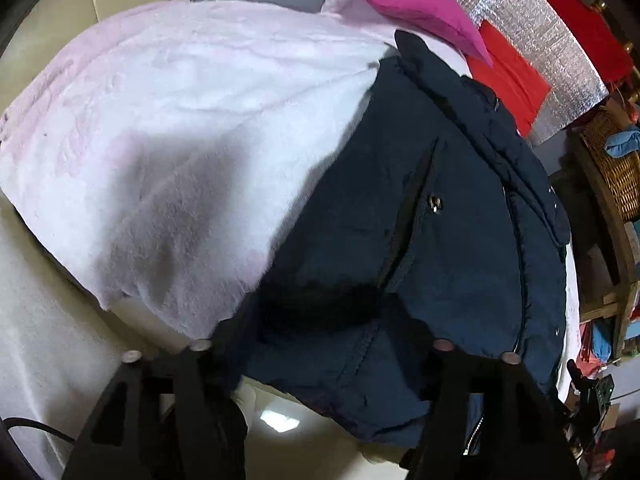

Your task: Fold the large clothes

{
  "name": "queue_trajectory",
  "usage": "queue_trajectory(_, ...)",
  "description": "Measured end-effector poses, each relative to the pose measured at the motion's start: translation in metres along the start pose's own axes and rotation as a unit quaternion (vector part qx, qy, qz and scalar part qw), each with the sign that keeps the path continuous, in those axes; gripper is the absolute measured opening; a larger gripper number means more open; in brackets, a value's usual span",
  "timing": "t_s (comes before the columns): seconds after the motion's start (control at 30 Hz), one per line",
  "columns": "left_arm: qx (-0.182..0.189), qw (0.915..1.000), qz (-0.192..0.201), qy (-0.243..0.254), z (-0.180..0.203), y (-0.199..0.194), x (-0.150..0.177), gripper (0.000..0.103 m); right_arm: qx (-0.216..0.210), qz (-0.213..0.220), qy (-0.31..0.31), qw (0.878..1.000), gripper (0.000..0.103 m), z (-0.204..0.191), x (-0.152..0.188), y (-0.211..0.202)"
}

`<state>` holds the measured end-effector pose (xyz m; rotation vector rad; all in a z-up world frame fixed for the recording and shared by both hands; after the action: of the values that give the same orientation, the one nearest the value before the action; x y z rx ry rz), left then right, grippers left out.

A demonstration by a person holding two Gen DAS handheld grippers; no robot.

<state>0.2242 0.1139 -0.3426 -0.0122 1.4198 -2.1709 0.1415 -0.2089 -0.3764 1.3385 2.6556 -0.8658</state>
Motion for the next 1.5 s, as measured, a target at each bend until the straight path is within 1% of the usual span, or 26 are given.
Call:
queue_trajectory(0.1, -0.001, 0.9998, -0.008, 0.018, 0.004, 0.001, 0.006, 0.069, -0.024, -0.033, 0.001, 0.999, 0.06, -0.005, 0.01, 0.006)
queue_trajectory(0.2, 0.02, 0.9992, -0.014, 0.03, 0.01, -0.001, 0.012, 0.068, -0.029, -0.079, -0.014, 0.996, 0.06, -0.011, 0.026, 0.014)
queue_trajectory(0.27, 0.028, 0.9984, -0.022, 0.043, 0.015, -0.001, 0.018, 0.054, -0.01, -0.083, -0.049, 0.995, 0.06, -0.017, 0.03, 0.015)
queue_trajectory(0.33, 0.036, 0.9976, -0.027, 0.053, 0.019, 0.0, 0.021, 0.037, -0.005, -0.085, -0.062, 0.994, 0.059, -0.019, 0.032, 0.015)
queue_trajectory(0.37, 0.043, 0.9971, -0.03, 0.055, 0.021, 0.001, 0.021, 0.033, 0.001, -0.084, -0.064, 0.994, 0.049, -0.018, 0.032, 0.014)
queue_trajectory(0.4, 0.048, 0.9969, -0.032, 0.054, 0.022, 0.0, 0.022, 0.031, 0.015, -0.085, -0.069, 0.994, 0.024, -0.017, 0.032, 0.014)
queue_trajectory(0.43, 0.051, 0.9968, -0.033, 0.052, 0.022, 0.0, 0.022, 0.031, 0.032, -0.084, -0.076, 0.993, 0.018, -0.015, 0.033, 0.014)
queue_trajectory(0.5, 0.053, 0.9971, -0.039, 0.04, 0.019, 0.002, 0.02, 0.031, 0.031, -0.078, -0.078, 0.993, 0.018, -0.017, 0.033, 0.012)
queue_trajectory(0.53, 0.053, 0.9972, -0.041, 0.033, 0.018, 0.002, 0.02, 0.034, 0.034, -0.077, -0.083, 0.993, 0.018, -0.017, 0.032, 0.011)
queue_trajectory(0.57, 0.055, 0.9972, -0.043, 0.025, 0.016, 0.003, 0.019, 0.037, 0.037, -0.076, -0.088, 0.993, 0.018, -0.018, 0.032, 0.011)
queue_trajectory(0.63, 0.061, 0.9968, -0.048, 0.018, 0.016, 0.005, 0.019, 0.049, 0.042, -0.077, -0.085, 0.993, 0.018, -0.018, 0.033, 0.012)
queue_trajectory(0.67, 0.061, 0.9967, -0.048, 0.021, 0.017, 0.005, 0.019, 0.051, 0.04, -0.077, -0.082, 0.993, 0.021, -0.017, 0.032, 0.011)
queue_trajectory(0.77, 0.056, 0.9967, -0.046, 0.035, 0.021, 0.004, 0.023, 0.053, 0.043, -0.076, -0.088, 0.992, 0.021, -0.021, 0.031, 0.012)
queue_trajectory(0.83, 0.057, 0.9964, -0.043, 0.044, 0.022, 0.002, 0.025, 0.051, 0.048, -0.077, -0.096, 0.991, 0.025, -0.021, 0.031, 0.012)
queue_trajectory(0.87, 0.058, 0.9964, -0.041, 0.047, 0.022, 0.001, 0.025, 0.05, 0.049, -0.078, -0.096, 0.991, 0.029, -0.021, 0.032, 0.011)
queue_trajectory(0.9, 0.059, 0.9962, -0.041, 0.05, 0.023, 0.002, 0.025, 0.037, 0.051, -0.078, -0.096, 0.991, 0.029, -0.021, 0.032, 0.012)
queue_trajectory(0.93, 0.062, 0.9957, -0.042, 0.055, 0.026, 0.003, 0.026, 0.03, 0.052, -0.077, -0.098, 0.991, 0.029, -0.022, 0.031, 0.013)
queue_trajectory(1.0, 0.068, 0.995, -0.035, 0.064, 0.033, 0.003, 0.027, 0.025, 0.059, -0.076, -0.106, 0.99, 0.029, -0.022, 0.031, 0.014)
queue_trajectory(1.07, 0.076, 0.9946, -0.03, 0.064, 0.035, 0.001, 0.027, 0.024, 0.07, -0.075, -0.111, 0.989, 0.026, -0.022, 0.032, 0.016)
queue_trajectory(1.17, 0.082, 0.9948, -0.03, 0.053, 0.031, -0.001, 0.025, 0.024, 0.07, -0.076, -0.108, 0.989, 0.026, -0.02, 0.031, 0.016)
queue_trajectory(1.23, 0.058, 0.9966, -0.037, 0.044, 0.026, 0.006, 0.025, 0.035, 0.067, -0.077, -0.101, 0.99, 0.026, -0.016, 0.029, 0.015)
queue_trajectory(1.3, 0.057, 0.9963, -0.041, 0.049, 0.028, 0.009, 0.027, 0.041, 0.068, -0.075, -0.101, 0.99, 0.025, -0.016, 0.029, 0.014)
queue_trajectory(1.37, 0.047, 0.9954, -0.028, 0.079, 0.034, 0.007, 0.03, 0.04, 0.078, -0.069, -0.119, 0.987, 0.019, -0.02, 0.028, 0.013)
queue_trajectory(1.4, 0.046, 0.9948, -0.024, 0.088, 0.036, 0.007, 0.031, 0.027, 0.089, -0.065, -0.139, 0.984, 0.017, -0.024, 0.029, 0.012)
queue_trajectory(1.47, 0.045, 0.9932, -0.013, 0.106, 0.04, 0.004, 0.034, 0.022, 0.105, -0.053, -0.176, 0.977, 0.013, -0.035, 0.03, 0.009)
queue_trajectory(1.5, 0.045, 0.9931, -0.01, 0.107, 0.041, 0.003, 0.035, 0.021, 0.116, -0.041, -0.206, 0.971, 0.011, -0.044, 0.031, 0.006)
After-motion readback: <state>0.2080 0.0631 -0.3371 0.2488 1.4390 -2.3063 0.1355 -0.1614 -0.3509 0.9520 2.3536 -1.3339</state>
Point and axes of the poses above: each gripper's, at about its wrist camera, not at the fingertips, and y roughly the way its jaws point, z to its right, x to its underside, the point moved 6 cm from there along y, roughly the way its jaws point, and after that the axes turned 11 degrees about -y, right-handed, at the moved point
